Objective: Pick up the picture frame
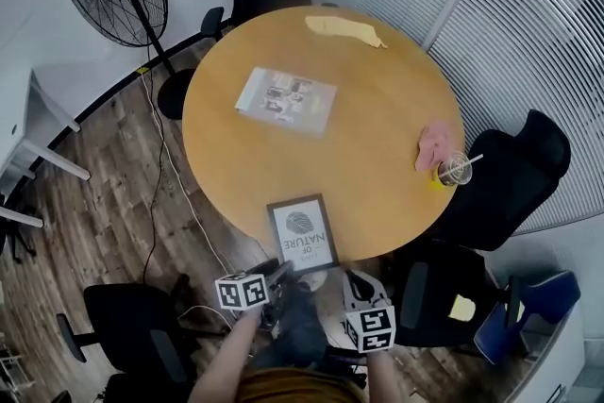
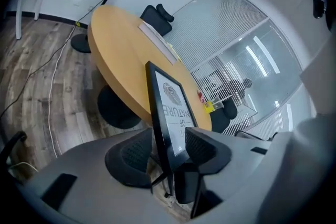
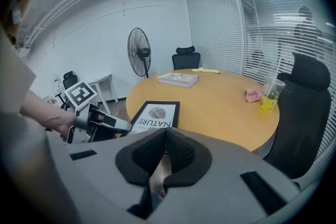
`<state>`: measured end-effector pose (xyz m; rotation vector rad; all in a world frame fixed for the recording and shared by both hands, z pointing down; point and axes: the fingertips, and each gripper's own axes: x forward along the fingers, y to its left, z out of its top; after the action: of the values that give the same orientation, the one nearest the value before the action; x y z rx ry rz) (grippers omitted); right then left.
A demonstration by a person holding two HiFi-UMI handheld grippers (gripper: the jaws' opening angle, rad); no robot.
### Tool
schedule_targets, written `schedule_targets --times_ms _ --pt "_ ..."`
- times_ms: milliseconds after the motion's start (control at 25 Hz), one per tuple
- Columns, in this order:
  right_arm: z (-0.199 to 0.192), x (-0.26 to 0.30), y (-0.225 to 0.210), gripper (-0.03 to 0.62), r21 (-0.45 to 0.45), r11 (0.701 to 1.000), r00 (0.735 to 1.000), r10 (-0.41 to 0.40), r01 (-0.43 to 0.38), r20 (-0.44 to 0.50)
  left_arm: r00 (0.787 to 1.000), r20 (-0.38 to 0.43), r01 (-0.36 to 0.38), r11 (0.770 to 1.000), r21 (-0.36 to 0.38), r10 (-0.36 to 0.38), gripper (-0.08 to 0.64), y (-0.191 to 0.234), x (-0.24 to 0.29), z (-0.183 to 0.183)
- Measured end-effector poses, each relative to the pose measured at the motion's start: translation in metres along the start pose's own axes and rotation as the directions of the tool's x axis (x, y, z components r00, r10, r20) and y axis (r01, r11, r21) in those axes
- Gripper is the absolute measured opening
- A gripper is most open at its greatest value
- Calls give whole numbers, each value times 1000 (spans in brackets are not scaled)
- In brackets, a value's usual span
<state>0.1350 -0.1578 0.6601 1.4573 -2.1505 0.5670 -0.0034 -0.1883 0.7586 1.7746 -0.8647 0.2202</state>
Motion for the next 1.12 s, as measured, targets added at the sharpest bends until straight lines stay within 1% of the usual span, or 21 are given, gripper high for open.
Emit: schedule_targets --times_ms 160,240,360,440,520,600,640,720,760,840,1120 --pt "-2 12 -8 12 10 1000 1000 10 -10 -16 999 -46 -9 1000 11 10 218 6 14 -4" --pt "-3 17 -11 12 13 1000 1000 17 -16 -26 998 -63 4 1000 -13 -5 219 6 19 -4" --pt "-2 25 -12 12 23 999 999 35 -34 -34 995 -89 42 997 -66 -48 221 3 26 -6" --pt "-1 29 -11 12 31 998 998 53 -52 -36 991 -113 65 994 -83 -75 220 1 30 -9" --pt "-2 32 -12 12 32 997 997 66 -64 -40 988 -129 74 993 -93 -86 210 0 33 -12" --pt "-3 35 -14 12 34 997 996 70 -69 -46 986 -127 89 988 -124 -105 202 -1 35 -13" --pt "-4 36 -15 12 36 997 996 71 -69 -50 984 -124 105 982 -156 -125 199 -3 36 -13" --pt "-4 38 -18 12 39 997 996 73 -71 -52 978 -115 145 961 -234 -176 151 -6 37 -14" --pt "-3 38 -19 12 40 997 996 74 -72 -49 975 -113 158 953 -260 -192 138 -7 38 -14" --pt "-2 39 -20 12 39 996 996 76 -74 -43 973 -114 164 946 -278 -202 132 -7 37 -14" --pt "-2 36 -20 12 41 996 996 80 -78 -40 974 -110 158 945 -288 -196 121 -8 37 -14"
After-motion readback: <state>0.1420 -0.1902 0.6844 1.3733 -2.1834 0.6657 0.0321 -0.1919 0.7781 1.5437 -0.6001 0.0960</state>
